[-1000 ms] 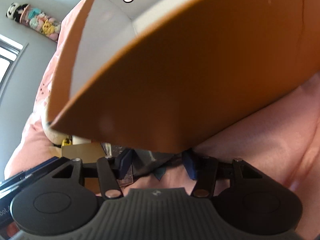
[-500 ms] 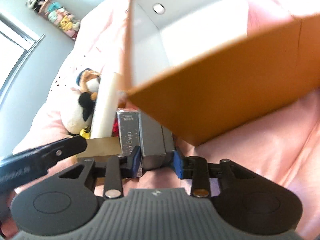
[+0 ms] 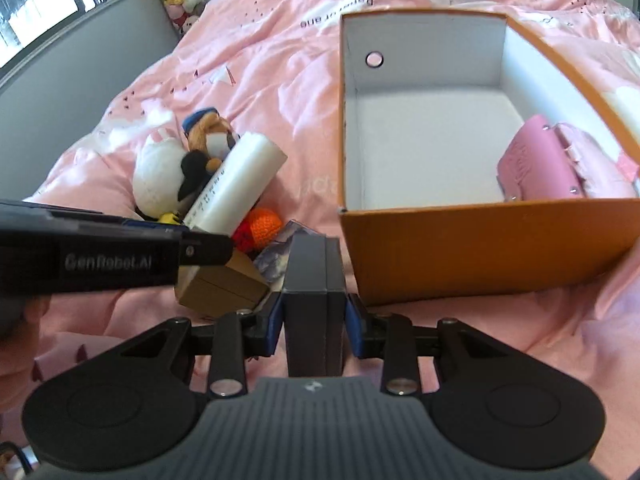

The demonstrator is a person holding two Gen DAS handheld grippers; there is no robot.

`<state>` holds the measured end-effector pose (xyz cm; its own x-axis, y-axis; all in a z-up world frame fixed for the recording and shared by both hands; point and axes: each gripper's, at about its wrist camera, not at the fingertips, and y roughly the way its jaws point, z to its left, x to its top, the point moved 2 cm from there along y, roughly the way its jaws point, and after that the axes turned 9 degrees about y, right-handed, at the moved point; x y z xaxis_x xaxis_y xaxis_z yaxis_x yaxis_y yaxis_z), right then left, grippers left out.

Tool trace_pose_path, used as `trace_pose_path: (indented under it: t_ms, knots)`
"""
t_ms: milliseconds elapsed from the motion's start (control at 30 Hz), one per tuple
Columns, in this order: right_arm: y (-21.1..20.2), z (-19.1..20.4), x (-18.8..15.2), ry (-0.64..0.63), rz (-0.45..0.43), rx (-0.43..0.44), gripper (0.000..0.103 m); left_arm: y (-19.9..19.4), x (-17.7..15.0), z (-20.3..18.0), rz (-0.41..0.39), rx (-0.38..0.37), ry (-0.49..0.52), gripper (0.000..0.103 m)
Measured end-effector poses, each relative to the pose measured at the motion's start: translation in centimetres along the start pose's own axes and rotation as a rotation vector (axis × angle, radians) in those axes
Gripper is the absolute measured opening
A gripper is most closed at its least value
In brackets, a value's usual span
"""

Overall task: Organize objects
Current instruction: 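Grasp the black case from the pile with the right tool, then grasp the silver PHOTO CARD box with the left tool while the right holds the case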

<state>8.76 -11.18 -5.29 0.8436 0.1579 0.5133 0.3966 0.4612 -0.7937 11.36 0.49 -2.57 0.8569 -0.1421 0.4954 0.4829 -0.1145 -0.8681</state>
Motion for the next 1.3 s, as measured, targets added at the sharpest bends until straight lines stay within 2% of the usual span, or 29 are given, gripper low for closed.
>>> trace_pose_path:
  t_ms: [33, 233, 333, 433, 533, 700, 800, 900, 1033, 1100, 1300]
  knots:
    - [0.8, -0.5, 1.1, 0.008, -0.003, 0.010, 0.036, 0.2, -0.2, 0.1, 0.014, 0.006, -0.002, 0.040]
    - [4.1, -0.4, 1.1, 0.050, 0.050, 0.023, 0.039, 0.4, -1.4, 1.2, 0.040, 0.011, -0.037, 0.041]
    - [3.9, -0.4, 1.1, 0.057, 0.047, 0.019, 0.036, -0.1, -1.5, 0.8, 0.020, 0.000, -0.006, 0.041]
    - [3.0, -0.3, 1.1, 0.041, 0.060, 0.005, 0.036, -0.4, -1.5, 0.1, 0.012, -0.044, 0.023, 0.041]
    - [1.6, -0.5, 1.1, 0.039, 0.088, 0.002, 0.035, -0.6, -1.0, -1.3, -0.009, -0.072, 0.090, 0.041]
    - [-1.3, -1.7, 1.1, 0.073, 0.136, 0.025, 0.035, 0.0, -0.1, -3.6, 0.006, -0.049, 0.244, 0.041]
    - [-3.6, -2.7, 1.5, 0.068, 0.112, -0.034, 0.035, 0.3, -0.1, -4.8, 0.027, -0.049, 0.307, 0.041]
    - [-5.4, -3.8, 2.0, 0.037, 0.071, -0.146, 0.036, 0.9, 0.0, -5.7, 0.047, -0.018, 0.352, 0.043]
    - [-5.7, -6.2, 2.8, 0.033, 0.081, -0.254, 0.036, 2.0, 0.4, -6.9, 0.055, 0.011, 0.411, 0.048]
    - [-5.3, -7.4, 3.1, 0.063, 0.083, -0.262, 0.036, 2.8, 0.7, -7.4, 0.062, 0.012, 0.430, 0.049]
    - [-3.6, -10.4, 3.8, 0.154, 0.060, -0.267, 0.036, 5.5, 1.3, -8.3, 0.121, 0.089, 0.491, 0.054]
